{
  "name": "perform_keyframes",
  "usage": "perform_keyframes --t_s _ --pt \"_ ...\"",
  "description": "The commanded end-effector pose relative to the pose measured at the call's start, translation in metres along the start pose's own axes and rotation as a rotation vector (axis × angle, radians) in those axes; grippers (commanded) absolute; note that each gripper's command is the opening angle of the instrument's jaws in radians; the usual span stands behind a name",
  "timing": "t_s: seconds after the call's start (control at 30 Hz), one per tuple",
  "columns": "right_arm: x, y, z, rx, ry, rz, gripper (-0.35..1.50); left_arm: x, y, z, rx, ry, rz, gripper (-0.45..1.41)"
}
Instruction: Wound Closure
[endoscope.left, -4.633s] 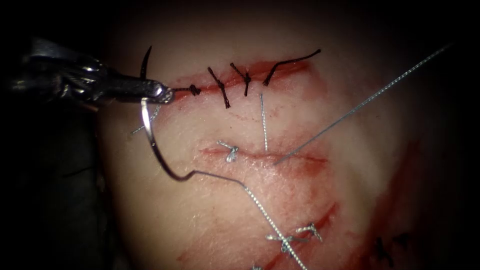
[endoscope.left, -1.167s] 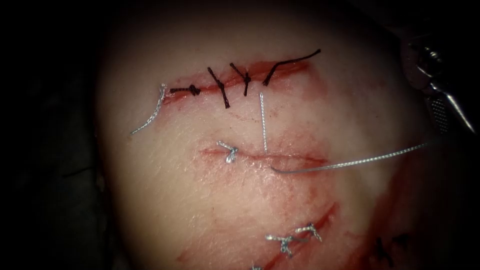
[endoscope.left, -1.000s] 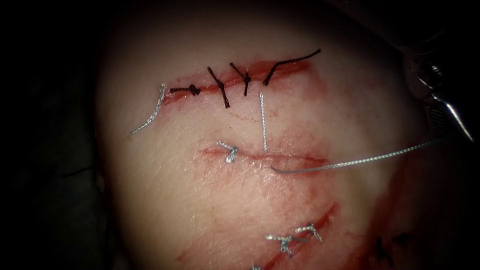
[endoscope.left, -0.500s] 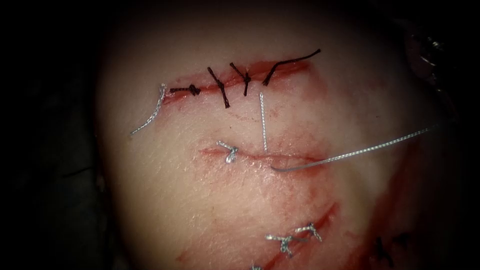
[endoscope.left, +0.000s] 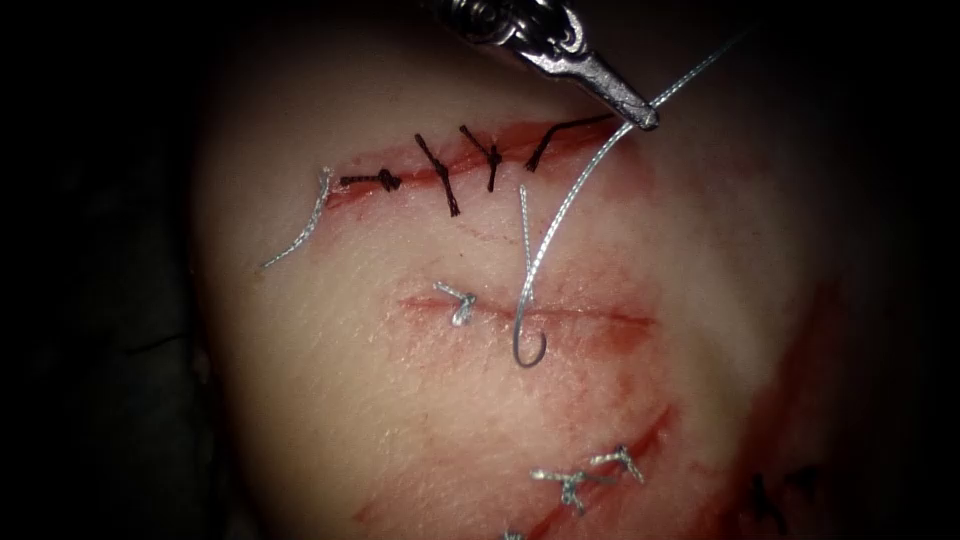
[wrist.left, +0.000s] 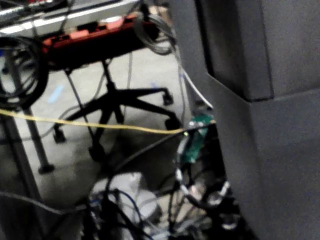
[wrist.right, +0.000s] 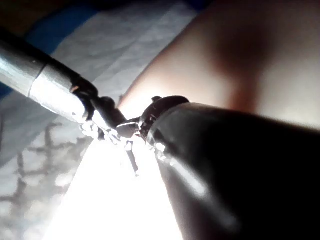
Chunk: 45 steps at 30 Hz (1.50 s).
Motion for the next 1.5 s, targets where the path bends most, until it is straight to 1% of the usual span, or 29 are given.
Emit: perform_keyframes --t_s 0.03,0.07,0.17,0.2,0.23,0.3,0.33,0.37,0.43,0.5,0.57,0.6,0.67,0.73,0.77,0.87,0.9,0.93,1.0,1.03,1.13,1.17,1.23,1.3,1.4,1.5 --pt "0.0007 -0.0003 0.0012 0.002 0.010 0.035 -0.35 -0.0010 -0.0003 -0.0008 0.009 0.025 0.005 -0.45" --pt "0.0008 -0.0005 0.0013 0.001 0.010 0.053 -0.35 -0.0027 -0.0001 -0.0023 0.019 0.058 0.008 -0.45" --pt "0.0007 -0.0015 0.0021 0.004 0.009 0.134 -0.35 -0.0064 0.0002 -0.0056 0.026 0.162 -0.026 -0.45" --pt "0.0005 -0.0021 0.0027 0.020 0.010 0.168 -0.35 -0.0072 0.0003 -0.0063 0.017 0.192 -0.039 -0.45" --pt "-0.0001 -0.0034 0.0037 0.062 0.011 0.193 -0.35 -0.0087 0.0006 -0.0078 -0.029 0.278 -0.069 -0.45" --pt "-0.0012 -0.0053 0.0052 0.092 0.006 0.210 -0.35 -0.0096 0.0009 -0.0087 -0.058 0.343 -0.078 -0.45" --pt "-0.0017 -0.0061 0.0059 0.102 -0.004 0.208 -0.35 -0.0098 0.0012 -0.0093 -0.060 0.376 -0.081 -0.45" --pt "-0.0024 -0.0069 0.0071 0.116 -0.029 0.203 -0.35 -0.0098 0.0014 -0.0096 -0.063 0.389 -0.090 -0.45" --pt "-0.0034 -0.0078 0.0090 0.130 -0.070 0.195 -0.35 -0.0095 0.0017 -0.0100 -0.066 0.429 -0.110 -0.45" --pt "-0.0044 -0.0081 0.0115 0.131 -0.102 0.184 -0.35 -0.0091 0.0017 -0.0099 -0.076 0.458 -0.122 -0.45" --pt "-0.0051 -0.0077 0.0140 0.129 -0.106 0.177 -0.35 -0.0087 0.0015 -0.0092 -0.097 0.475 -0.127 -0.45" --pt "-0.0059 -0.0067 0.0167 0.132 -0.096 0.155 -0.35 -0.0085 0.0011 -0.0082 -0.105 0.478 -0.123 -0.45" --pt "-0.0071 -0.0054 0.0191 0.148 -0.074 0.126 -0.35 -0.0084 0.0007 -0.0071 -0.108 0.487 -0.117 -0.45" --pt "-0.0087 -0.0044 0.0207 0.168 -0.069 0.094 -0.35 -0.0081 0.0003 -0.0060 -0.145 0.504 -0.106 -0.45" --pt "-0.0099 -0.0039 0.0217 0.141 -0.071 0.081 -0.35 -0.0078 0.0002 -0.0056 -0.162 0.510 -0.102 -0.45" --pt "-0.0126 -0.0026 0.0246 0.035 -0.053 -0.108 -0.35 -0.0066 -0.0001 -0.0045 -0.204 0.510 -0.092 -0.45" --pt "-0.0134 -0.0023 0.0253 0.030 -0.039 -0.144 -0.35 -0.0062 -0.0002 -0.0042 -0.216 0.515 -0.077 -0.45" --pt "-0.0141 -0.0019 0.0259 0.037 -0.019 -0.197 -0.35 -0.0059 -0.0003 -0.0040 -0.253 0.522 -0.068 -0.45" --pt "-0.0158 -0.0013 0.0270 0.049 0.035 -0.249 -0.35 -0.0058 -0.0004 -0.0039 -0.303 0.541 -0.056 -0.45" --pt "-0.0166 -0.0010 0.0275 0.050 0.047 -0.257 -0.35 -0.0058 -0.0004 -0.0040 -0.315 0.546 -0.054 -0.45" --pt "-0.0193 -0.0004 0.0288 0.040 0.052 -0.285 -0.35 -0.0058 -0.0004 -0.0043 -0.330 0.545 -0.051 -0.45" --pt "-0.0201 -0.0003 0.0294 0.035 0.049 -0.293 -0.35 -0.0057 -0.0005 -0.0044 -0.330 0.557 -0.041 -0.45" --pt "-0.0221 -0.0003 0.0309 0.060 0.054 -0.323 -0.35 -0.0055 -0.0006 -0.0046 -0.333 0.579 -0.018 -0.45" --pt "-0.0236 -0.0006 0.0321 0.109 0.094 -0.307 -0.35 -0.0054 -0.0009 -0.0046 -0.343 0.589 -0.015 -0.45" --pt "-0.0247 -0.0016 0.0328 0.200 0.167 -0.299 -0.35 -0.0050 -0.0014 -0.0044 -0.333 0.609 -0.017 -0.45" --pt "-0.0245 -0.0028 0.0331 0.270 0.209 -0.273 -0.35 -0.0048 -0.0024 -0.0039 -0.309 0.634 0.015 -0.45"
